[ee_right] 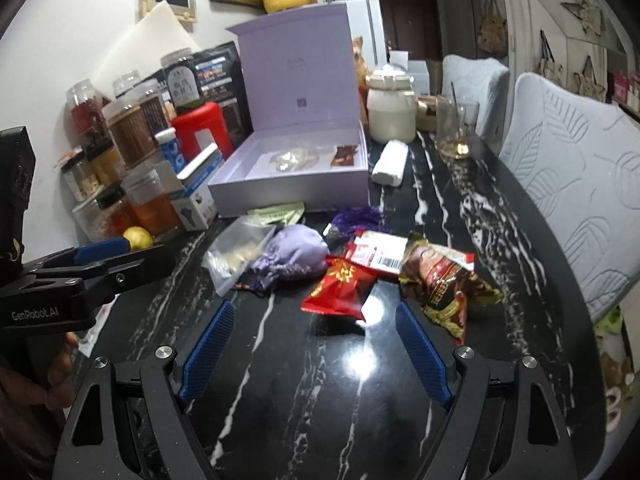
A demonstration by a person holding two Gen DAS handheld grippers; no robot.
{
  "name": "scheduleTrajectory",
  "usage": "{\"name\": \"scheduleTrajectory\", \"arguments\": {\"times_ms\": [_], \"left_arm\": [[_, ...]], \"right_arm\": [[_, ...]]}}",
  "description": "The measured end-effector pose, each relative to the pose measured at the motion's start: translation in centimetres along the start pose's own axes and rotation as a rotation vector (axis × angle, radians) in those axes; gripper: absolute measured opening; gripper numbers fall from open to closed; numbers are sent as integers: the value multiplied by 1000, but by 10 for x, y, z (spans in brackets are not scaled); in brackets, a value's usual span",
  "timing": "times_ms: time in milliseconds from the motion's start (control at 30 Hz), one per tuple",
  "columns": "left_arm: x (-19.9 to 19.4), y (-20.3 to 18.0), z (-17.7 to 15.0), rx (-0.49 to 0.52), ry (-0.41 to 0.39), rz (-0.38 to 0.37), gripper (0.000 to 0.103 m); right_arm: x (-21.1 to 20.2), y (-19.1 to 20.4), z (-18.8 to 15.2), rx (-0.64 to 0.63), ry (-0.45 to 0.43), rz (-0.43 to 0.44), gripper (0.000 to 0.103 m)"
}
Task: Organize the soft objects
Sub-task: 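Withdraw both tools from the box back toward the table items, then grasp the clear zip bag with the left gripper while the right grasps the red candy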
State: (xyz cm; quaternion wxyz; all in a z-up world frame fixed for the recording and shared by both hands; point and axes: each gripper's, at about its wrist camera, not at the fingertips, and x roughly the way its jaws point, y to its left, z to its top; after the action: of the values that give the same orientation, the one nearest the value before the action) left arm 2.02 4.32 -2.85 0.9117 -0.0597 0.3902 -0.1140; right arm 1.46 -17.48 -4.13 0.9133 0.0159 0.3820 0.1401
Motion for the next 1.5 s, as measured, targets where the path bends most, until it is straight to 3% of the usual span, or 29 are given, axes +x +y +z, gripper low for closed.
{"name": "scheduleTrajectory", "arguments": {"times_ms": [533,1067,1267,1367,1500], "left_arm": [[70,22,10,-13,111,7,103],[115,36,22,15,200,-61,103],[119,35,24,46,201,-81,103],[119,31,25,62,206,-102,103],[122,30,25,71,203,-115,102]], "right_arm": [[61,-23,10,44,67,3,84],[92,-30,21,49,117,0,83],[91,-27,22,31,125,3,79],[91,-23,20,24,138,24,72],[92,-19,17,29,149,30,71]]}}
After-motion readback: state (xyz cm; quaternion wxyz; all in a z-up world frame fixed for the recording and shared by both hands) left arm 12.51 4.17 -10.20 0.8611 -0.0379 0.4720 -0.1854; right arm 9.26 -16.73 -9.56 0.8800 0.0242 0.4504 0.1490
